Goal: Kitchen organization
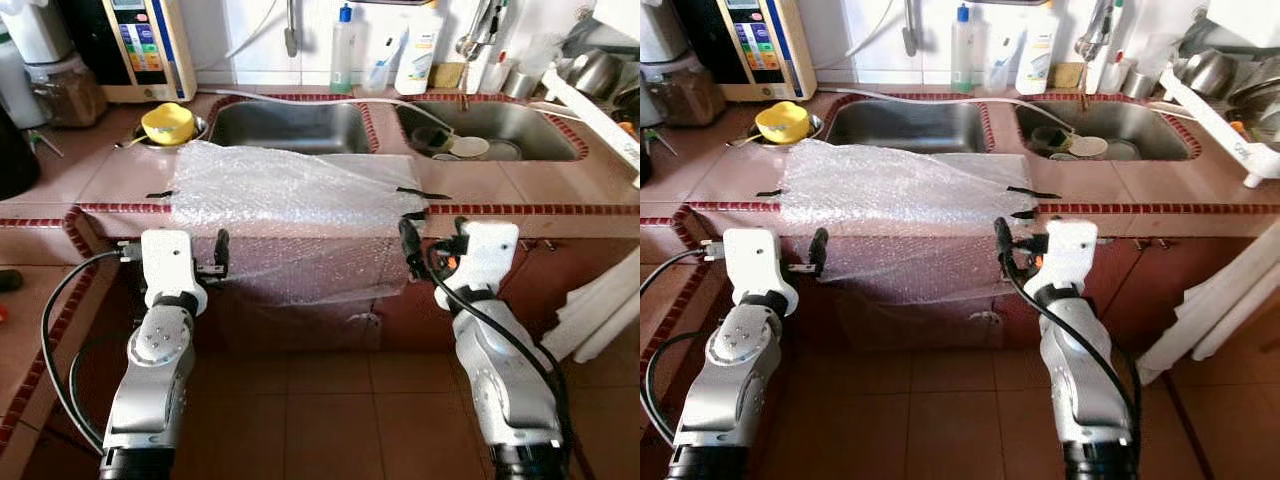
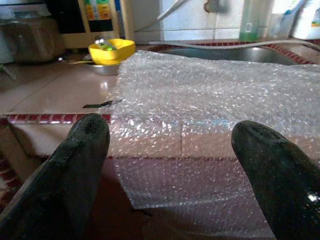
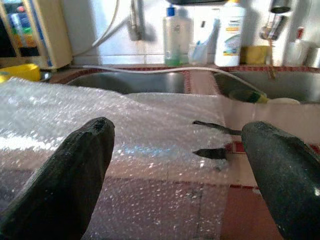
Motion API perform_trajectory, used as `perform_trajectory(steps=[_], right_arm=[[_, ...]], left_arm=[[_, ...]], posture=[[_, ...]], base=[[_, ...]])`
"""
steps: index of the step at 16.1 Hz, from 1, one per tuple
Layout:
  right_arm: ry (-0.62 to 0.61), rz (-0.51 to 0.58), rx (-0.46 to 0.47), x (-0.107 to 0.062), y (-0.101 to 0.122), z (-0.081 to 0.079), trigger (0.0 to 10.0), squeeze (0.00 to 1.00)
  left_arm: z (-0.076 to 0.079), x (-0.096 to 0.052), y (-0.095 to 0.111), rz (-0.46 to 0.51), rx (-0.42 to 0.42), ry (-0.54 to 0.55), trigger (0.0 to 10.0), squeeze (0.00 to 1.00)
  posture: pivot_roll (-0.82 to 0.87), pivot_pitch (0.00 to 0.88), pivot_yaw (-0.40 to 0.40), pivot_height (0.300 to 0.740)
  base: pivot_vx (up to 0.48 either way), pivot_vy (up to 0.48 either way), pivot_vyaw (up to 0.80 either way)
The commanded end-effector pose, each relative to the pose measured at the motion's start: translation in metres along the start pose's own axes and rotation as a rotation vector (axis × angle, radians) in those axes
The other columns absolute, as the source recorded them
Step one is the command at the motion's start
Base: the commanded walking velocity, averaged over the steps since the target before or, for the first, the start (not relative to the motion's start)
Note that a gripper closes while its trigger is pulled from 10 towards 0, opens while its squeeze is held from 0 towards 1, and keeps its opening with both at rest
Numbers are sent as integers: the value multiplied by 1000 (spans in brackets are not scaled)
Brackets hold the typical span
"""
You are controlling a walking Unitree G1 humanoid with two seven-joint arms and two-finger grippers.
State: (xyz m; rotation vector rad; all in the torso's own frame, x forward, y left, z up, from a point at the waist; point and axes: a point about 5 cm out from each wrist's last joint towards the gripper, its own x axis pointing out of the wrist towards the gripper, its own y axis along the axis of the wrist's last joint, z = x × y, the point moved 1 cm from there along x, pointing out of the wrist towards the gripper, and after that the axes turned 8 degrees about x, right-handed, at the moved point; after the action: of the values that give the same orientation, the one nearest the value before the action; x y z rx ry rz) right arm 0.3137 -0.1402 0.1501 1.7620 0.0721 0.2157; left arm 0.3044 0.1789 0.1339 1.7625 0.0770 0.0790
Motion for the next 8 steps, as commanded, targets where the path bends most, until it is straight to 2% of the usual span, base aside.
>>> perform_trajectory(steps=[1, 4, 7, 8], right_arm=[[39, 4, -30, 3, 0, -7, 10000, 0], [9, -1, -76, -4, -1, -3, 10000, 0], [-41, 5, -61, -5, 1, 9, 10000, 0], [-17, 21, -63, -4, 4, 4, 10000, 0]], left_arm=[[-4, -2, 2, 18, -10, 15, 10000, 0], [-3, -5, -1, 31, 13, 10, 10000, 0], [-3, -13, 9, 72, 9, 35, 10000, 0], [-1, -15, 15, 98, 15, 14, 10000, 0]], posture=[[30, 37, -15, 740], [31, 45, -19, 740], [34, 50, -8, 740], [27, 47, -5, 740]], base=[[0, 0, 0], [0, 0, 0], [0, 0, 0], [0, 0, 0]])
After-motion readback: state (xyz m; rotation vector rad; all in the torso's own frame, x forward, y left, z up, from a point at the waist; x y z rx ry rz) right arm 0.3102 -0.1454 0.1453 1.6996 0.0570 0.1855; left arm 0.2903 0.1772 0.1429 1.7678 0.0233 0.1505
